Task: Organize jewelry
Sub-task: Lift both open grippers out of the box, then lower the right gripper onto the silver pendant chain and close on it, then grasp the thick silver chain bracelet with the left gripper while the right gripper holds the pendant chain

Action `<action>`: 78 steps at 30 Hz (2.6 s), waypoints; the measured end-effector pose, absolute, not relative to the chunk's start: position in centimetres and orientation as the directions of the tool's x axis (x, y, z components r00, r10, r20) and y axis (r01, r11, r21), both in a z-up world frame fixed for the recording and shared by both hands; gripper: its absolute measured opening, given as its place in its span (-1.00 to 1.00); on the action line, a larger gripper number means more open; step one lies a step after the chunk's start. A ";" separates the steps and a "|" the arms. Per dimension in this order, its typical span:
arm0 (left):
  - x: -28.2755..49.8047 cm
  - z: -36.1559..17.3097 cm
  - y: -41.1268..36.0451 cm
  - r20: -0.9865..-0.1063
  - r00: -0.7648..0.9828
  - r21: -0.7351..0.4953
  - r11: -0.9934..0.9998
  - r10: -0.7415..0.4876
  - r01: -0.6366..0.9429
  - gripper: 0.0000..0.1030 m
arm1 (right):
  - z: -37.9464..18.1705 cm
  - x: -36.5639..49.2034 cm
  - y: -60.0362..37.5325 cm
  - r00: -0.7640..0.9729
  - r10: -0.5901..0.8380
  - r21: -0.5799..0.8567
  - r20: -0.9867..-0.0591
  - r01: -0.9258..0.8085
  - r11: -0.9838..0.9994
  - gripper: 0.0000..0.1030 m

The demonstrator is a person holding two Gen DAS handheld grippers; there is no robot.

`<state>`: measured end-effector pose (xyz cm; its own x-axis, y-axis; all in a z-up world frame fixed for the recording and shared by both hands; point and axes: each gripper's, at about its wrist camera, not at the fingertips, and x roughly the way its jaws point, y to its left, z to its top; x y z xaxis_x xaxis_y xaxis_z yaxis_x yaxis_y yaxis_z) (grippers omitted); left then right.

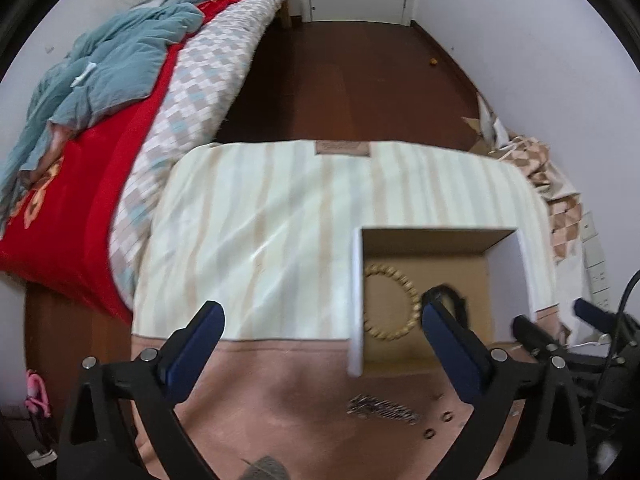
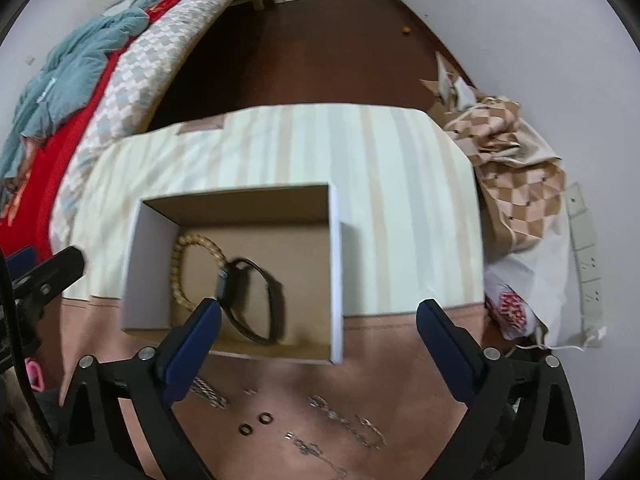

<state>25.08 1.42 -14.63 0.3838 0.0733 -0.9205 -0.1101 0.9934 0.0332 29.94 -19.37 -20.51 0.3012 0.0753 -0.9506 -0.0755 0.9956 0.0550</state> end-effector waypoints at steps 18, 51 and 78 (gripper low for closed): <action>17.8 -9.3 0.2 -0.843 0.519 0.084 0.988 0.141 -0.131 0.99 | -14.1 22.8 -19.2 0.466 -0.012 -0.047 -0.885 -0.062 0.997 0.97; 8.6 -17.2 -0.5 -0.878 0.439 0.125 0.977 0.189 -0.171 0.99 | -22.8 10.7 -25.8 0.318 0.073 0.103 -0.945 0.079 0.991 0.70; 12.9 -24.5 -5.5 -0.918 0.381 0.109 0.994 0.110 -0.024 0.97 | -27.6 10.1 -26.7 0.383 0.039 0.104 -0.923 0.153 0.983 -0.80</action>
<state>12.90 -5.46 -24.53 0.3812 0.1097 -0.9179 -0.0236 0.9938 0.1090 10.06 -26.67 -27.64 0.3828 0.0387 -0.9230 0.1526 0.9828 0.1045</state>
